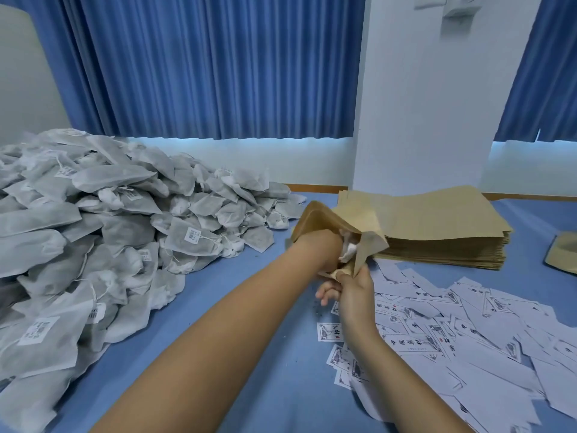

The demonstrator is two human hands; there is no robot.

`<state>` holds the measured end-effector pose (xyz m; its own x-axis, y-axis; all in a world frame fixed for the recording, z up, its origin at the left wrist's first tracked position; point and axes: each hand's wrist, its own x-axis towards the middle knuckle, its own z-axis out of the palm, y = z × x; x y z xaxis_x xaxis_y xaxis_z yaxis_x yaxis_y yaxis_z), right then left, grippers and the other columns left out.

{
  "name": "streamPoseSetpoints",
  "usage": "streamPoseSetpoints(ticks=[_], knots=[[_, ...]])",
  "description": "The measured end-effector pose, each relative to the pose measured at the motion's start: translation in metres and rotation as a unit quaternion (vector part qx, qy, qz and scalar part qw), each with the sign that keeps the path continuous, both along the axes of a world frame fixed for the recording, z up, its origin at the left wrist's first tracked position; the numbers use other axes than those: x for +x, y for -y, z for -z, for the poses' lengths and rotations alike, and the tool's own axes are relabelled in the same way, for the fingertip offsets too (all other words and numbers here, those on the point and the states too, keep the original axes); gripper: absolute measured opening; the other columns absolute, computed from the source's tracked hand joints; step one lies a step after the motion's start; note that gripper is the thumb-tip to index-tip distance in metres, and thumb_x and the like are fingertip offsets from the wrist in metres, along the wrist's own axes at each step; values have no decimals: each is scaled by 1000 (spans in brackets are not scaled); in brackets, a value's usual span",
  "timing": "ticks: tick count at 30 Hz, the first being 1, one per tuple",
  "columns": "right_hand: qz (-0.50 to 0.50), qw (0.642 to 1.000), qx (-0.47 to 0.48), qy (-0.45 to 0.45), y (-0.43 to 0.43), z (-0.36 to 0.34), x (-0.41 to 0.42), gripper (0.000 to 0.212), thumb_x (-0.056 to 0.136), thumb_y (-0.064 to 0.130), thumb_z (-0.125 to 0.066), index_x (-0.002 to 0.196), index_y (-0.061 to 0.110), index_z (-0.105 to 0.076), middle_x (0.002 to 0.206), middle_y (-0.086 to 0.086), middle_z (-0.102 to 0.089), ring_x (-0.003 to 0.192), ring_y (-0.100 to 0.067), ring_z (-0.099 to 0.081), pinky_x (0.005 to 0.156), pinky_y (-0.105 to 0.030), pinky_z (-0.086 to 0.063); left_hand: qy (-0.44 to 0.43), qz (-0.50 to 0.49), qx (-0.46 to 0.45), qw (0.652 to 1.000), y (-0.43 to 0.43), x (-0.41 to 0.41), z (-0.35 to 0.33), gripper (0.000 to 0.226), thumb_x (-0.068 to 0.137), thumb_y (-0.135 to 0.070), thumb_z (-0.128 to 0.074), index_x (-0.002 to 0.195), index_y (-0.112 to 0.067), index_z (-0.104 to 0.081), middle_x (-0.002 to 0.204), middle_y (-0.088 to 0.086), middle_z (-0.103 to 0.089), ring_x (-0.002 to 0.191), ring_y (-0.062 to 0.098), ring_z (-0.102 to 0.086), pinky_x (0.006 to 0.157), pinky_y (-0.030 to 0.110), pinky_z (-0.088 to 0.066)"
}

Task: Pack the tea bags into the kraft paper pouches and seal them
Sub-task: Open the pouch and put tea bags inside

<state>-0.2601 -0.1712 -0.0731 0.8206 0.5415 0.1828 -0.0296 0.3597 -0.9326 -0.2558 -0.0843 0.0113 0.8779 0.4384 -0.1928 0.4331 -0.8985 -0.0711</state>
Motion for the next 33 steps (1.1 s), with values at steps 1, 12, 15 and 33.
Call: streamPoseSetpoints(ticks=[1, 12, 15, 33], knots=[[-10, 1000, -3, -1, -1, -1, -1, 23, 95, -6, -26, 104, 8, -42, 60, -12, -68, 36, -20, -53, 35, -22, -40, -15, 2, 5, 1000, -2, -4, -5, 28, 94, -19, -51, 117, -6, -59, 107, 11, -64, 93, 26, -60, 81, 33, -48], [-84, 981, -81, 155, -5, 0, -16, 48, 101, -6, -23, 143, 17, -28, 60, -20, -62, 34, -18, -44, 36, -22, -36, 179, -89, -196, 960, -36, -42, 31, 33, 101, -23, -33, 106, -5, -60, 100, 11, -68, 102, 30, -62, 83, 27, -47], [-108, 980, -78, 146, -12, 4, -34, 56, 99, -9, -22, 139, 29, -31, 54, -10, -61, 31, -15, -41, 34, -19, -32, 152, -183, -164, 958, -61, -51, 50, 37, 101, -26, -41, 131, -6, -51, 125, 18, -58, 113, 32, -56, 98, 40, -43], [-10, 995, -90, -37, -16, 3, 1, 17, 101, 6, -26, 100, 11, -42, 71, -14, -54, 32, -11, -46, 34, -16, -33, 69, -480, 62, 872, -125, -162, 100, 53, 101, -23, -30, 151, -21, -15, 150, 30, -18, 135, 45, -24, 105, 55, -31]])
